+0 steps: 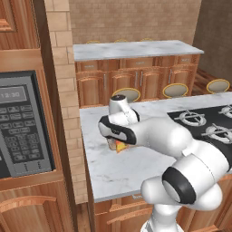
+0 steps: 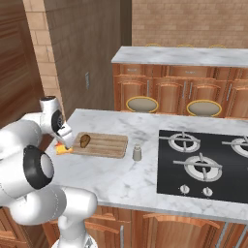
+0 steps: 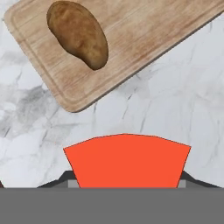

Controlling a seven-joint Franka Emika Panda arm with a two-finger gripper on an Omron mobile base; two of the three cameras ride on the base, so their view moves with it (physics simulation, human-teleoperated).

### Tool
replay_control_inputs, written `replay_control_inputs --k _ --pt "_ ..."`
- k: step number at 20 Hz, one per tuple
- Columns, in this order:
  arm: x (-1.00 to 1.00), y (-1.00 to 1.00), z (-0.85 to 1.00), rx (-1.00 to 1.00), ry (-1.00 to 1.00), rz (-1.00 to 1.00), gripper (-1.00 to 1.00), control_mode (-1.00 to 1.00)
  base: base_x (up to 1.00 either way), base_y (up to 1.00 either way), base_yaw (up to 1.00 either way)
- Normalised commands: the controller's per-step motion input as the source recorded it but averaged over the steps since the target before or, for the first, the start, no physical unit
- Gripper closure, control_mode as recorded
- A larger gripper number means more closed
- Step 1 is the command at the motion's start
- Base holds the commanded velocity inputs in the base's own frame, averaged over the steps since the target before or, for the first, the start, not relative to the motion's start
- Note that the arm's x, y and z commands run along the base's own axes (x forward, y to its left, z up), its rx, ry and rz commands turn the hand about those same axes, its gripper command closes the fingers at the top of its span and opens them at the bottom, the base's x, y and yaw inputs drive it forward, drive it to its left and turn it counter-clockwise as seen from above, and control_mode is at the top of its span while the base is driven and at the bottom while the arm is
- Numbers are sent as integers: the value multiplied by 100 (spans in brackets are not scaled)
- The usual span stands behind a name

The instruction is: Retrieve the reheated potato from the microwave, then place the potato, cheese, and condiment on the cutting board.

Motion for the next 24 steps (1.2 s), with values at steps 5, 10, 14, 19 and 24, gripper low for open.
replay_control_inputs --k 5,10,14,19,24 --pt "0 -30 42 0 22 0 100 -100 0 0 0" --pt "0 -34 34 -1 17 0 100 -100 0 0 0" --pt "8 -35 27 -4 13 0 100 -100 0 0 0" --pt "8 -39 8 -3 2 6 100 -100 0 0 0" --pt "11 -35 0 0 -5 20 100 -100 0 0 0"
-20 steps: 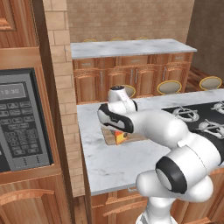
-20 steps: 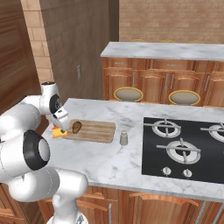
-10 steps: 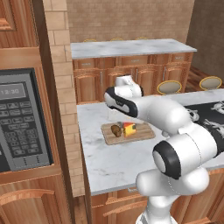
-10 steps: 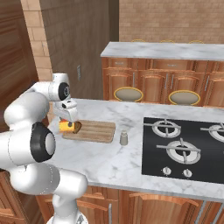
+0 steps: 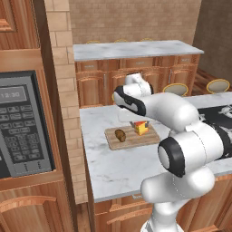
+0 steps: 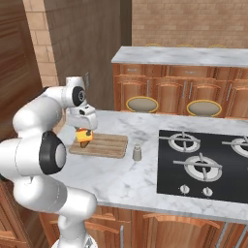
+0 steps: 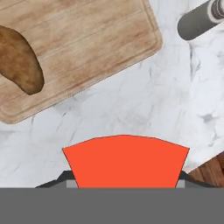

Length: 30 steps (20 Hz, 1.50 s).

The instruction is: Retrieve the reheated potato from the microwave, then place the potato, cheese, and condiment on the cutting board.

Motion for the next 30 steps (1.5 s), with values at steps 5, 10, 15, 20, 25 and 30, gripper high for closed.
replay_control_inputs --k 5,10,15,20,25,30 --pt "21 -28 -5 1 -3 27 100 -100 0 0 0" --pt "18 -16 -18 10 -7 34 100 -100 0 0 0" --pt "23 -6 -23 20 -9 33 100 -100 0 0 0" --pt "39 -2 -20 18 -5 23 100 -100 0 0 0" --pt "30 2 -14 5 -2 12 100 -100 0 0 0" --pt "16 4 -14 1 -1 4 100 -100 0 0 0"
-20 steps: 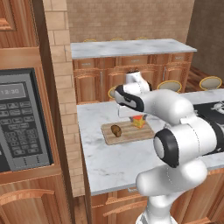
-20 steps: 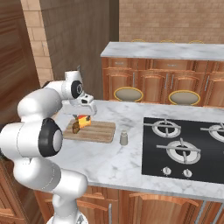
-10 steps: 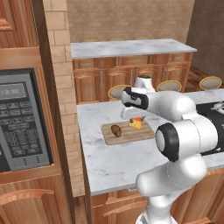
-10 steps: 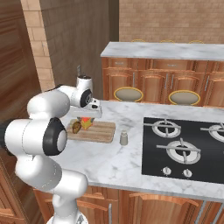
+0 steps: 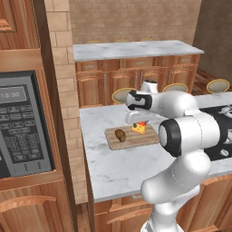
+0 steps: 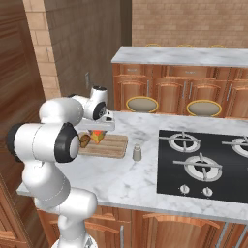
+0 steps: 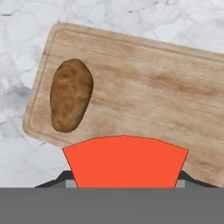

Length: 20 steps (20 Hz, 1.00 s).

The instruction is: Retrieve the reheated potato from the microwave, then place the potato, cheese, and condiment on the cutting board.

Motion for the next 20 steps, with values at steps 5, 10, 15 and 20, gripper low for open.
replay_control_inputs --k 5,10,15,20 --pt "20 10 -15 1 0 0 100 -100 0 0 0" --pt "15 5 -8 4 0 0 100 -100 0 0 0" --pt "5 12 -13 2 0 0 100 -100 0 0 0" --pt "9 12 -17 2 0 -1 100 -100 0 0 0"
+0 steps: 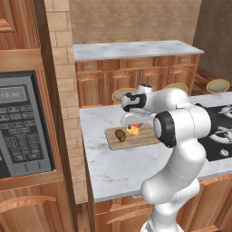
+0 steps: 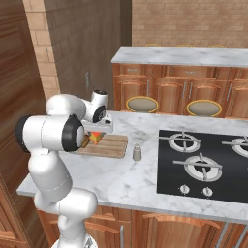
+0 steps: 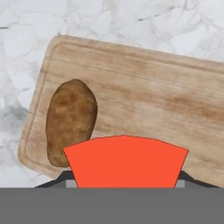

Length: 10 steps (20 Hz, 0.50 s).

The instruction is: Retrieve the reheated potato from the microwave, then place the potato, cheese, and condiment on the cutting board.

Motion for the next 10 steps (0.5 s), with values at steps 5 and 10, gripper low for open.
replay_control_inputs --k 5,10 --pt "9 12 -17 0 0 -3 100 -100 0 0 0" --pt "18 1 -13 0 0 -5 100 -100 0 0 0"
